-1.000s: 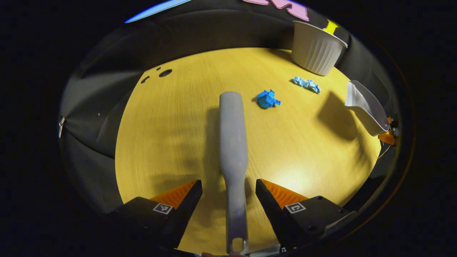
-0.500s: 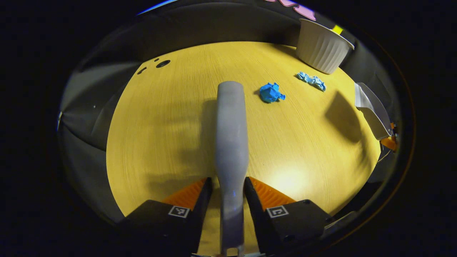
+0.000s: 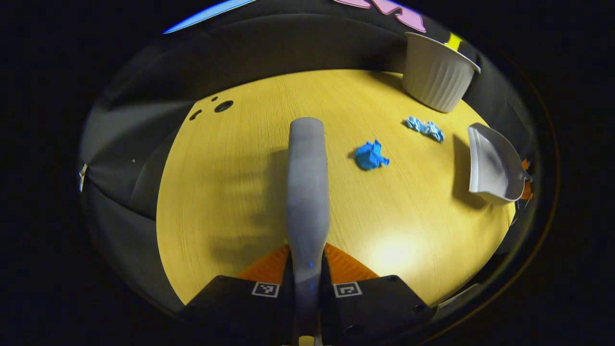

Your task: Pick up the small broom and dustpan from the desktop, sweep the trash into the dustpan with the broom, and then empty the trash into the garbage bin.

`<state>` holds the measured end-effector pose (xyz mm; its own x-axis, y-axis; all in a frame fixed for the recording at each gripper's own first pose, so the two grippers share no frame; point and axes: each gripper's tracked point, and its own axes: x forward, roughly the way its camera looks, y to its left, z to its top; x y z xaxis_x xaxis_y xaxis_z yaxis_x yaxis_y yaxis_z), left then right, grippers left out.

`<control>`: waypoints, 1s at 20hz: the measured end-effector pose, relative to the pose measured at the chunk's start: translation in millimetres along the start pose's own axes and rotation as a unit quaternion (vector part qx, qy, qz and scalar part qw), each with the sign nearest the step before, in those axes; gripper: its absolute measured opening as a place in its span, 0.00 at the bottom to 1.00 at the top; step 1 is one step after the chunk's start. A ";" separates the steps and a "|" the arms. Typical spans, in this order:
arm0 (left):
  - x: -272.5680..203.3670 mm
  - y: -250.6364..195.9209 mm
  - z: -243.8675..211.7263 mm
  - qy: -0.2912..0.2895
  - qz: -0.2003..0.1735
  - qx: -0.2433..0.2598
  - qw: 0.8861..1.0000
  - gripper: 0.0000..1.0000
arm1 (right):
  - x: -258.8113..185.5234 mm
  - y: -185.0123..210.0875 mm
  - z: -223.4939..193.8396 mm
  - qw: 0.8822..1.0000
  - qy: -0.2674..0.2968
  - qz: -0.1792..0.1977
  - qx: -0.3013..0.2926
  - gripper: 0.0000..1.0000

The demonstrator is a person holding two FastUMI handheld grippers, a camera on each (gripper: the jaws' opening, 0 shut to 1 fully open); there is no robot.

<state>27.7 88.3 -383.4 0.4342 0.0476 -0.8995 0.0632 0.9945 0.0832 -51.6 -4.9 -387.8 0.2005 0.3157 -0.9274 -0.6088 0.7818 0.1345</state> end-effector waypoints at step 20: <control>52.0 -115.0 61.3 0.018 -0.051 0.065 0.996 0.27 | 47.9 -31.4 25.9 0.992 0.020 0.061 -0.111 0.37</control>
<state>98.1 -29.3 -413.5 0.3874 -0.0471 -0.9207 0.2223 0.9740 0.0437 -2.9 -0.4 -427.3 0.0869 0.3760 -0.9226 -0.7816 0.6000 0.1709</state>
